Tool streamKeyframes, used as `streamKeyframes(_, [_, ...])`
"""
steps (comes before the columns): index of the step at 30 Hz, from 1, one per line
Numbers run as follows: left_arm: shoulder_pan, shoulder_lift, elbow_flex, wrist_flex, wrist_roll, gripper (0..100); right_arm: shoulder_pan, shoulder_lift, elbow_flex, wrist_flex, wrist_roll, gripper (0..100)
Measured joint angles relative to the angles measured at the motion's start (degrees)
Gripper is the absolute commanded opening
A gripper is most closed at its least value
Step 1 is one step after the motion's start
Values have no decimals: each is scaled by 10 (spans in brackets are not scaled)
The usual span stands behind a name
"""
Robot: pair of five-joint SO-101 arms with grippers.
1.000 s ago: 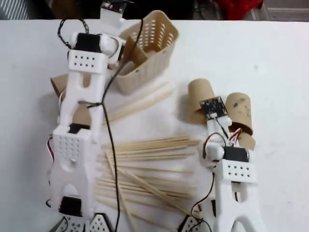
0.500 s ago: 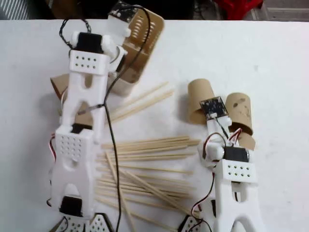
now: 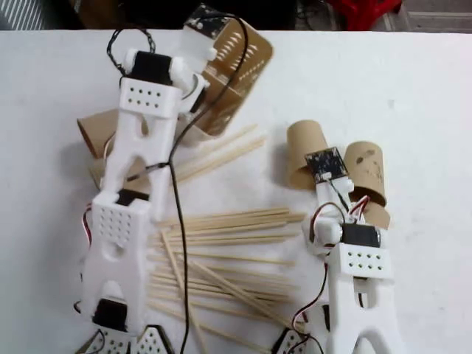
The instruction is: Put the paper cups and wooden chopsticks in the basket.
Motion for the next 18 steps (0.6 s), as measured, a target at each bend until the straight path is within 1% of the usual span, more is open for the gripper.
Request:
streamKeyframes(2, [0, 0, 0, -13, 1, 62, 0, 0, 0, 0, 0, 106])
streamKeyframes(6, [-11, 0, 0, -52, 2, 164, 0, 0, 0, 0, 0, 106])
streamKeyframes(8, [-23, 0, 0, -76, 2, 191, -1, 0, 4, 0, 0, 106])
streamKeyframes(12, [-43, 0, 0, -123, 2, 194, -1, 0, 4, 0, 1, 106])
streamKeyframes(15, [-46, 0, -3, -147, 2, 195, -1, 0, 4, -4, 1, 106])
streamKeyframes(18, [-47, 1, -39, -161, 26, 195, 2, 1, 4, -6, 0, 106])
